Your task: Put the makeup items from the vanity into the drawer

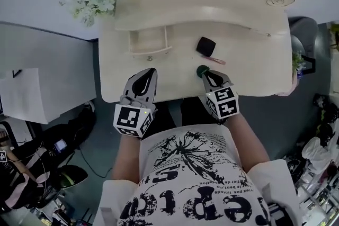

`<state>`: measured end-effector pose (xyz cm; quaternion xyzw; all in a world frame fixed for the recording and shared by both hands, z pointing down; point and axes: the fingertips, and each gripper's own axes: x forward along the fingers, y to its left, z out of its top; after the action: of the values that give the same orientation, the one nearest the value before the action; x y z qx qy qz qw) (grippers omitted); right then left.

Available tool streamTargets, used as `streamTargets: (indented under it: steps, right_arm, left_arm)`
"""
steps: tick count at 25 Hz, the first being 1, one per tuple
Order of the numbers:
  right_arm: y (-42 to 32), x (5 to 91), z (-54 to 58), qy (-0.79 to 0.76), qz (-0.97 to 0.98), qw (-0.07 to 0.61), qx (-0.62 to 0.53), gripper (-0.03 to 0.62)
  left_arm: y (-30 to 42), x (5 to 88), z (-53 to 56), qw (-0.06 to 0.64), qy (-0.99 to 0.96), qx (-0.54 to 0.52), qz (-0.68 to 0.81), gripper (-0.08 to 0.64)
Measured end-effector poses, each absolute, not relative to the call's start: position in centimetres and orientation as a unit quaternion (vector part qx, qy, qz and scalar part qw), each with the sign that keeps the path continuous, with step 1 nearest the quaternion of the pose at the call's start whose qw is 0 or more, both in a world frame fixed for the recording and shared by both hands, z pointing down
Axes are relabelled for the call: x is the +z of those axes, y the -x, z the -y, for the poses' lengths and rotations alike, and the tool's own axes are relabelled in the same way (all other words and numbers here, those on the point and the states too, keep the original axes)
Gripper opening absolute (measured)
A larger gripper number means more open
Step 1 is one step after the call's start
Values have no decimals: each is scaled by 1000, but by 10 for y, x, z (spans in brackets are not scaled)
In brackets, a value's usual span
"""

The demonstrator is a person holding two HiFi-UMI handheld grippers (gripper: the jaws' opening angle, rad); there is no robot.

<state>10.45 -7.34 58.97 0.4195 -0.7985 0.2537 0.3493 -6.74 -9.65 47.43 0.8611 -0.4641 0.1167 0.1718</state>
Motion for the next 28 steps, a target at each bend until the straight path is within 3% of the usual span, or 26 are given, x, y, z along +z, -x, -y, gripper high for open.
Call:
streamTargets:
  steps: [1,2,5,12,19,21,28]
  right_arm:
    - [-103,594,71,-418,794,356,261,59]
    - [-101,599,68,-415,790,365,267,143]
    - [-97,611,63,-414,778,389,269,173]
    - [-101,618,67,-432,756,429,240,172]
    - [-105,615,70,-431,750,447,230,100]
    - [-105,611,70,-433,749,444,232,40]
    - [-101,579,89,-439,761,426,217,38]
  left_arm:
    - [70,477,98,175,-863,119,458,20]
    - [73,480,99,177,-865,122,454,20]
    - [83,489,102,189,-865,130,447,20]
    - [91,507,101,204,-865,152,433,20]
    - [91,501,108,206,-866,149,430,20]
    - [91,499,109,208,-865,151,431,20]
    - [91,479,118,199,-864,146,438,20]
